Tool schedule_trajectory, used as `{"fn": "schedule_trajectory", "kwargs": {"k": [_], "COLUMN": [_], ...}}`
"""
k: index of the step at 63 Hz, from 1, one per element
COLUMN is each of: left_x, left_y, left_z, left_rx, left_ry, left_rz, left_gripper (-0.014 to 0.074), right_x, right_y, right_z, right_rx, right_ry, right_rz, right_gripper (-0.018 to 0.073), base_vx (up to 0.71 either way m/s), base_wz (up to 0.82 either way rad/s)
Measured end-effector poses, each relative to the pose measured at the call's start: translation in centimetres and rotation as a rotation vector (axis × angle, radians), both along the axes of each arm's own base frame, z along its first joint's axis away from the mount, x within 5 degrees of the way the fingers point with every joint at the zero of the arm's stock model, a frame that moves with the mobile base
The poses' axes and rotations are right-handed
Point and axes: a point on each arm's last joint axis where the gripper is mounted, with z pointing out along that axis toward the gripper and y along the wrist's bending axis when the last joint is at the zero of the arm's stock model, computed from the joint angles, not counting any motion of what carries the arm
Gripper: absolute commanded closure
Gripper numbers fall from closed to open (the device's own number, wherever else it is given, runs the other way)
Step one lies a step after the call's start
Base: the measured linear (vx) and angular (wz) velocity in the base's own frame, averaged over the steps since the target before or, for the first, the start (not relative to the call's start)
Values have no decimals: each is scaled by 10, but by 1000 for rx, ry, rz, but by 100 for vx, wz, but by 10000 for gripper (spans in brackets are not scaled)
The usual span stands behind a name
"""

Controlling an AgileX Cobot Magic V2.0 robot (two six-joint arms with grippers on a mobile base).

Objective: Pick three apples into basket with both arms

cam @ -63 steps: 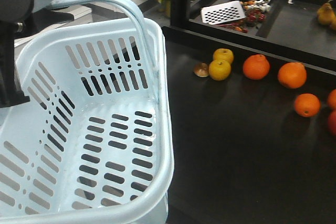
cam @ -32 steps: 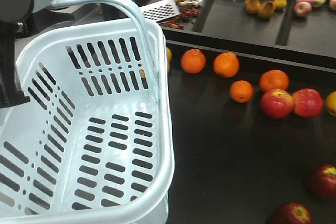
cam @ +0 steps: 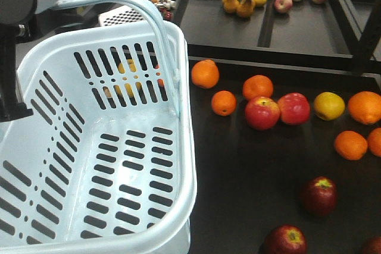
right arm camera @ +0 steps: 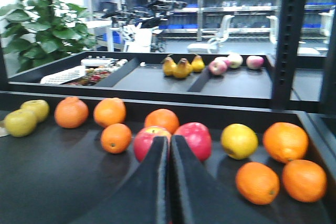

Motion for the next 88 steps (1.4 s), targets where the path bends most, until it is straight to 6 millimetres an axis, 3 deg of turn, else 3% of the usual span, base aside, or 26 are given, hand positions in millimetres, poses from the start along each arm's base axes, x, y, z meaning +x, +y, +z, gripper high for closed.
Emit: {"fn": "schedule_trajectory", "kwargs": {"k": [37, 88], "left_x": [0, 0], "left_y": [0, 0], "left_z": [0, 0], "left_rx": [0, 0], "left_ry": [0, 0], "left_rz": [0, 0], "left_gripper": [603, 603], "right_x": [0, 0], "right_y": [0, 0], "right_z": [0, 0], "right_rx": [0, 0], "right_ry": [0, 0], "right_rz": [0, 0], "right_gripper": [568, 568], "base_vx": [6, 0], "base_wz": [-24, -1]}}
